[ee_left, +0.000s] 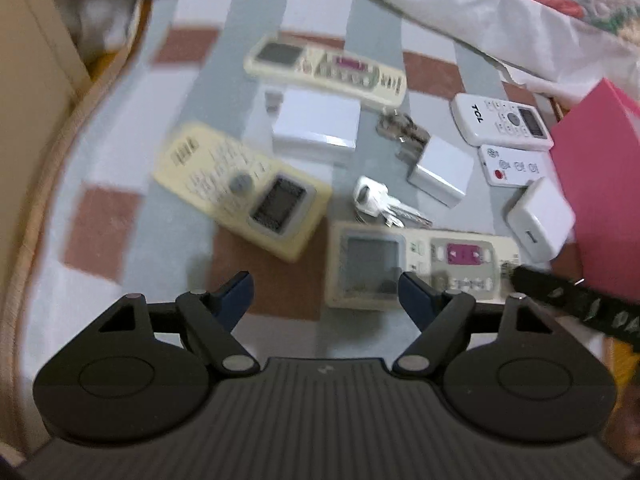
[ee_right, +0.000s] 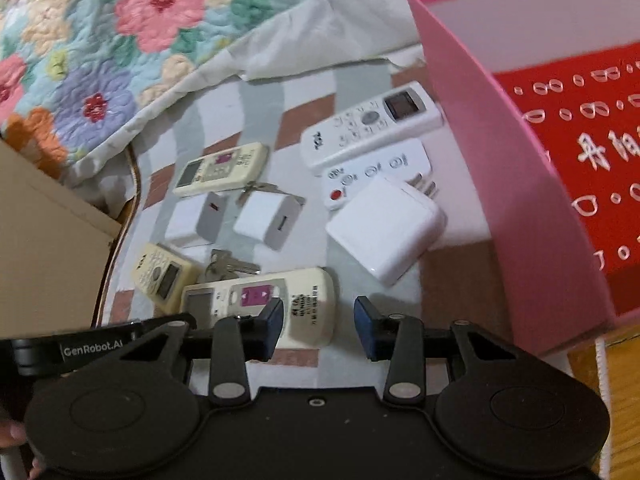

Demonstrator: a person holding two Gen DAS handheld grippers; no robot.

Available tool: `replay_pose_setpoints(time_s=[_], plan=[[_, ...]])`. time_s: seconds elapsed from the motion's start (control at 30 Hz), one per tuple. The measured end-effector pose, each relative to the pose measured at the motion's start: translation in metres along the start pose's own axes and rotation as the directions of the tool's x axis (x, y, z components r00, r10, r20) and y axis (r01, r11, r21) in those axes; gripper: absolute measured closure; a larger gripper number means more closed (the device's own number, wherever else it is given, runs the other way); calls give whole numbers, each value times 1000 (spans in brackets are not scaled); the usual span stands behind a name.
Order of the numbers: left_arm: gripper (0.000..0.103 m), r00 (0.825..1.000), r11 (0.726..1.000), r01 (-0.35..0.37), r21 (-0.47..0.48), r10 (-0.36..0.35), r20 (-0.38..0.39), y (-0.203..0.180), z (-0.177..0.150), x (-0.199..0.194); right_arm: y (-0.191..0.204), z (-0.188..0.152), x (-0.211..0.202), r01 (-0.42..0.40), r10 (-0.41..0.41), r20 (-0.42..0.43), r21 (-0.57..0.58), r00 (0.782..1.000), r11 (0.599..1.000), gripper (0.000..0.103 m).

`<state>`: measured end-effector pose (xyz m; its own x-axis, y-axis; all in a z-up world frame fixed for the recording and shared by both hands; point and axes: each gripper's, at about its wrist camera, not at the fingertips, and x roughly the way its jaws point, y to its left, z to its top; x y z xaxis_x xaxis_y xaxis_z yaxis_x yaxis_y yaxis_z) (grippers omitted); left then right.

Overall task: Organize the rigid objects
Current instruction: 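Lower the left tool onto the cream remote with pink buttons and grasp it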

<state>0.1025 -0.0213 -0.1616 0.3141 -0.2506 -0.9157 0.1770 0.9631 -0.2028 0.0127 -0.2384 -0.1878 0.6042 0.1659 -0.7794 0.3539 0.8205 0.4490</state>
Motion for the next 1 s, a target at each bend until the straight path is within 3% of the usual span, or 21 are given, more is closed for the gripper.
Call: replay_pose_setpoints(time_s=[0.03, 0.07, 0.13, 0.17, 0.2, 0.27, 0.33, 0.4, 0.43, 0.47, 0.57, 0.7, 0.83, 1.0], plan=[[25, 998, 997, 52, -59, -54, -33, 7, 0, 5, -1, -1, 6, 2, -1, -28, 32, 1000, 999, 61], [24, 995, 989, 84, -120, -90, -45, 12, 0, 7, -2, -3, 5, -2, 2, -6, 67, 1000, 998, 67], [30, 998, 992, 68, -108, -68, 4, 11, -2, 2, -1, -5, 8, -22, 22, -2, 95, 1000, 995, 73], [46, 998, 995, 56, -77, -55, 15, 8, -2, 0, 0, -8, 8, -23, 23, 2, 92, 1000, 995, 73], [54, 999, 998, 37, -47, -36, 22, 4, -3, -1, 2, -9, 8, -23, 22, 3, 85, 1000, 996, 73], [54, 999, 1000, 16, -16, -15, 45, -1, -5, -3, 3, -10, 6, -20, 19, 6, 70, 1000, 997, 75], [47, 997, 1000, -25, 6, 25, 68, -4, -2, -4, 2, -11, 6, -18, 18, 13, 70, 1000, 997, 75], [26, 993, 997, -76, -12, 77, 90, -2, 0, -2, 1, -12, 7, -22, 21, 19, 76, 1000, 997, 72], [25, 993, 997, -79, -26, 81, 89, 0, 0, 0, -1, -12, 7, -30, 28, 22, 76, 999, 997, 70], [28, 996, 998, -39, -41, 42, 82, 4, 0, 1, -2, -13, 8, -38, 36, 23, 75, 999, 996, 70], [55, 994, 990, 92, -105, -86, 61, 10, -1, 1, 2, -16, 8, -28, 27, 37, 48, 999, 998, 69], [56, 997, 999, 42, -7, -41, 68, -10, -11, -6, 8, -18, 6, 2, -3, 46, 20, 999, 1000, 68], [56, 996, 999, 30, 28, -32, 82, -22, -20, -23, 19, -20, -11, 40, -35, 69, -63, 997, 997, 68], [56, 984, 996, 1, 93, -18, 178, -36, -27, -64, 45, -19, -44, 67, -45, 115, -195, 992, 979, 67]])
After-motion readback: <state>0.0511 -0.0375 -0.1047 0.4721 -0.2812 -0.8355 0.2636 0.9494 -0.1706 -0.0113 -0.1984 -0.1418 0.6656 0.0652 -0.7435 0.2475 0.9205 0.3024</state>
